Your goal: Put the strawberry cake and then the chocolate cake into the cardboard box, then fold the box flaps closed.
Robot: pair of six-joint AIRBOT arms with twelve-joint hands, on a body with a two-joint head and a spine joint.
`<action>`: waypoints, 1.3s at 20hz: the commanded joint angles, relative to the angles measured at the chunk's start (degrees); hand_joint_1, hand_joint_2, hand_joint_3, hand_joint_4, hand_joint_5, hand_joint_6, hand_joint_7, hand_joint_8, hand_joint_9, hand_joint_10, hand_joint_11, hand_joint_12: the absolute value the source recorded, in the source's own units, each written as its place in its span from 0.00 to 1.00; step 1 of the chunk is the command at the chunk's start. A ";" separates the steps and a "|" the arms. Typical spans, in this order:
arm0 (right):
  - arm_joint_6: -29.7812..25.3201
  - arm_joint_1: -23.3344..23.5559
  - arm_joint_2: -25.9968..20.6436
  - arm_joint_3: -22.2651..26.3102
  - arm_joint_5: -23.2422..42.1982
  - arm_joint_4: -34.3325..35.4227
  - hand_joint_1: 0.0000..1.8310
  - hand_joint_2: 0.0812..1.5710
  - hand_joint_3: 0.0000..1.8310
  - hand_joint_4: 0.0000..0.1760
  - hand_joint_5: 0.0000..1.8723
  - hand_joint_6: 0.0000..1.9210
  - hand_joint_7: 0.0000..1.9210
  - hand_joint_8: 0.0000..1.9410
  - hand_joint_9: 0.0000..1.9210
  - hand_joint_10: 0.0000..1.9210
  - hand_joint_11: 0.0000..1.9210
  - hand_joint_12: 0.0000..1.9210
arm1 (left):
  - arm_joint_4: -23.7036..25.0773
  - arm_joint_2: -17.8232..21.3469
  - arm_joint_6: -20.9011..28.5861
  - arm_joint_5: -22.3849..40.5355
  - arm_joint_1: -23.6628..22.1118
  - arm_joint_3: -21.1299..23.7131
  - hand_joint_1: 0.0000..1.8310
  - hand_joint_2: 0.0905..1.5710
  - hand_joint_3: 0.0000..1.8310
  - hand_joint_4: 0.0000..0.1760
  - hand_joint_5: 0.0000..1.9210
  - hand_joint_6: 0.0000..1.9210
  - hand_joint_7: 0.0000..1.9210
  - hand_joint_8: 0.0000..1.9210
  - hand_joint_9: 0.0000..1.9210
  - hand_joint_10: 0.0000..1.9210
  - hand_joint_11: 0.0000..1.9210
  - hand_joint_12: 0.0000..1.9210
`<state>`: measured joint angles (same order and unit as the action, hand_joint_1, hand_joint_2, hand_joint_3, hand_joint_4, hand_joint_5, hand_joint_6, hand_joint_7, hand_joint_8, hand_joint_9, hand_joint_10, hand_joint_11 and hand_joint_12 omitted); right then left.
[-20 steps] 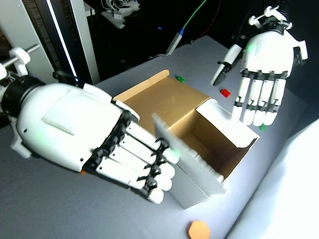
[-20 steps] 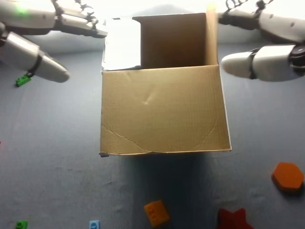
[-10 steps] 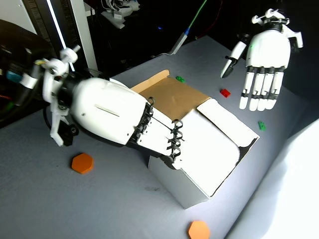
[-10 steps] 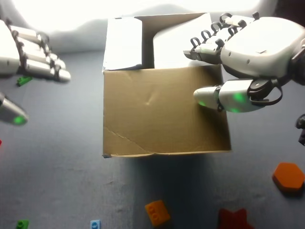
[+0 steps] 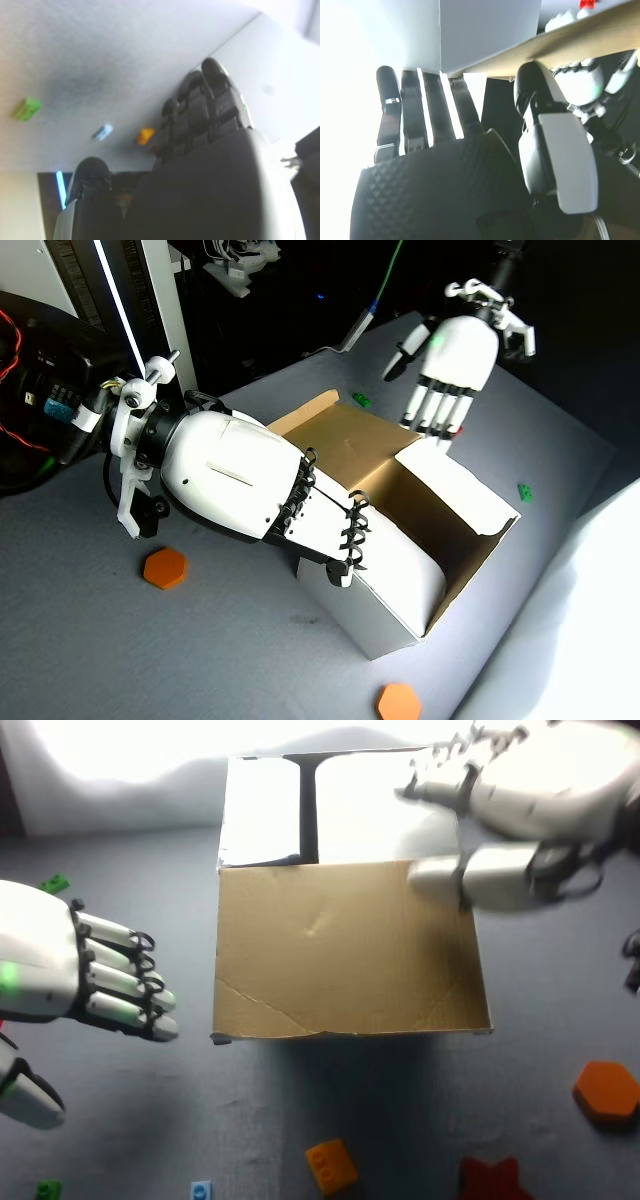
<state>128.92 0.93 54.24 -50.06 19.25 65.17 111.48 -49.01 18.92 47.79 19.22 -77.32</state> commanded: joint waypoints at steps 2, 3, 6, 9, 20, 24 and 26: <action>-2.28 2.10 -2.38 0.51 4.96 -1.59 0.00 0.80 0.00 0.00 0.09 0.00 0.13 0.00 0.12 0.01 0.00 0.44 | -4.23 0.51 -1.36 -1.60 -0.26 0.90 0.00 0.76 0.00 0.24 0.07 0.00 0.08 0.00 0.11 0.00 0.00 0.37; -3.55 2.69 -3.50 0.89 4.99 -1.59 0.00 0.81 0.00 0.00 0.09 0.00 0.13 0.00 0.12 0.01 0.00 0.45 | -4.42 0.43 -1.76 -2.03 -0.26 1.69 0.00 0.76 0.00 0.24 0.07 0.00 0.07 0.00 0.09 0.00 0.00 0.34; -6.72 0.33 -9.06 3.64 6.58 -1.57 0.00 0.81 0.00 0.00 0.11 0.01 0.15 0.01 0.13 0.01 0.00 0.51 | -5.19 -0.57 -2.44 -2.89 -0.17 3.61 0.00 0.76 0.00 0.26 0.06 0.00 0.07 0.00 0.08 0.00 0.00 0.31; -13.80 -2.48 -13.38 3.89 7.04 -1.57 0.00 0.78 0.00 0.00 0.11 0.00 0.15 0.00 0.14 0.01 0.00 0.54 | -5.48 -0.78 -2.88 -3.33 0.75 6.08 0.00 0.76 0.00 0.30 0.06 0.00 0.07 0.00 0.07 0.01 0.00 0.30; -15.85 -5.11 -14.13 3.72 7.78 -1.57 0.00 0.81 0.00 0.00 0.11 0.00 0.14 0.00 0.13 0.00 0.00 0.47 | -11.42 2.92 1.26 0.68 -10.45 9.92 0.00 0.77 0.00 0.22 0.06 0.00 0.07 0.00 0.08 0.01 0.00 0.31; -15.82 -4.97 -14.00 3.72 7.78 -1.57 0.00 0.82 0.00 0.00 0.11 0.00 0.14 0.00 0.12 0.00 0.00 0.40 | -8.24 2.72 4.59 1.75 -17.72 7.25 0.00 0.76 0.00 0.22 0.06 0.00 0.09 0.00 0.10 0.01 0.00 0.33; -15.83 -4.94 -13.95 3.72 7.70 -1.57 0.00 0.82 0.00 0.00 0.10 0.00 0.14 0.00 0.12 0.00 0.00 0.41 | -6.70 0.73 5.82 2.15 -21.03 4.09 0.00 0.76 0.00 0.24 0.05 0.00 0.08 0.00 0.11 0.01 0.00 0.35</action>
<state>113.14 -4.58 40.93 -46.33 23.24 65.49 109.14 -48.64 24.51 50.41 -1.19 -73.56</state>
